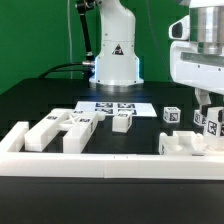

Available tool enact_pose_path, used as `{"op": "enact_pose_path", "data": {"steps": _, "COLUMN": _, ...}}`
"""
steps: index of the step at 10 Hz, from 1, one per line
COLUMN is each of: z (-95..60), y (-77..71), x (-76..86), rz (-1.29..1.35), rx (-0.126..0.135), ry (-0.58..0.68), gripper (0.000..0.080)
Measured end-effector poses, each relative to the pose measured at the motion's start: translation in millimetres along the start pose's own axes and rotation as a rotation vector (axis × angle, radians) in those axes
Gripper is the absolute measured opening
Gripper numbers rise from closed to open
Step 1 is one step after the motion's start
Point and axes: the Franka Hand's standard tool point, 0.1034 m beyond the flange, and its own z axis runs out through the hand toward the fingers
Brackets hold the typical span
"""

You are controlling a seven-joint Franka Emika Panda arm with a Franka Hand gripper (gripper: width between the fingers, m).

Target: Assemble chair

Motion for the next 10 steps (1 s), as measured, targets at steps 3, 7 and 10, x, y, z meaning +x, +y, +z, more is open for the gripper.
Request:
{"op": "enact_pose_path", "data": {"steps": 3, "z": 0.2, "y": -0.4, "x": -1.7, "rz": -0.112, "rx": 0.000, "ry": 0.000, "gripper": 0.0567}}
{"op": "enact_pose_path", "data": {"steps": 7, "z": 0.2, "y": -2.0, "x": -5.5, "rz": -0.562, "rx": 0.004, "ry": 0.001, "gripper": 0.0649}}
{"op": "enact_pose_path", "data": {"steps": 10, "z": -0.3, "y": -2.0, "x": -4.4, "rz": -0.801, "rx": 0.004, "ry": 0.002, "gripper": 0.0648}}
